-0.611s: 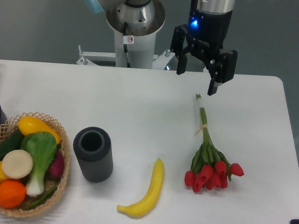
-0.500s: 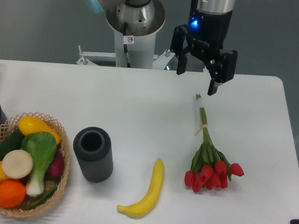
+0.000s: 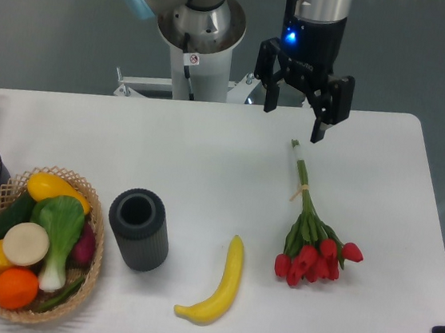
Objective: Pick up the flowers from the table
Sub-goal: 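Move the open gripper over the red tulip bundle's stems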
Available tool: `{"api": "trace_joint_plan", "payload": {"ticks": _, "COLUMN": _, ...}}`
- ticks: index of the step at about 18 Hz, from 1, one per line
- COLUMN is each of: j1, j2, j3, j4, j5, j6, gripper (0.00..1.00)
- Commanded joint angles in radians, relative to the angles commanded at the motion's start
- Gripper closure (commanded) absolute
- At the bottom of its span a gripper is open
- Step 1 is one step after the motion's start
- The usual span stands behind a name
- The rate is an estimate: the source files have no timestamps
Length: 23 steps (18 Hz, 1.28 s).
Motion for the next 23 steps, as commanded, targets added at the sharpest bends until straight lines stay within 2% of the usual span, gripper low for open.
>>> {"api": "trace_joint_plan", "payload": {"ticks": 2, "j1": 0.012, "j2": 0.009, "j3": -0.035, "j4": 0.063, "j5": 0.0, "j6": -0.075, "gripper": 0.0}}
{"api": "trace_joint_plan", "payload": {"ticks": 3, "j1": 0.028, "j2": 0.02, "j3": -0.055, "j4": 0.077, "j5": 0.0, "j6": -0.121, "gripper": 0.0}}
{"api": "trace_joint_plan", "payload": {"ticks": 6, "j1": 0.075, "j2": 0.038, "j3": -0.117, "j4": 0.089, "j5": 0.0, "j6": -0.194, "gripper": 0.0}}
{"api": "trace_joint_plan", "payload": {"ticks": 10, "j1": 0.144, "j2": 0.029, "j3": -0.163, "j4": 0.089, "j5": -0.002, "j6": -0.215, "gripper": 0.0}}
{"api": "trace_joint_plan", "payload": {"ticks": 12, "j1": 0.169, "j2": 0.022, "j3": -0.166, "j4": 0.088, "j5": -0.015, "j6": -0.217, "gripper": 0.0}}
{"api": "trace_joint_plan", "payload": {"ticks": 17, "j1": 0.203, "j2": -0.021, "j3": -0.219, "j4": 0.089, "j5": -0.049, "j6": -0.229, "gripper": 0.0}}
{"api": "trace_joint_plan", "payload": {"ticks": 20, "j1": 0.21, "j2": -0.066, "j3": -0.227, "j4": 0.091, "j5": -0.066, "j6": -0.229, "gripper": 0.0}}
{"api": "trace_joint_plan", "payload": {"ticks": 23, "j1": 0.21, "j2": -0.124, "j3": -0.227, "j4": 0.12, "j5": -0.06, "j6": -0.238, "gripper": 0.0}}
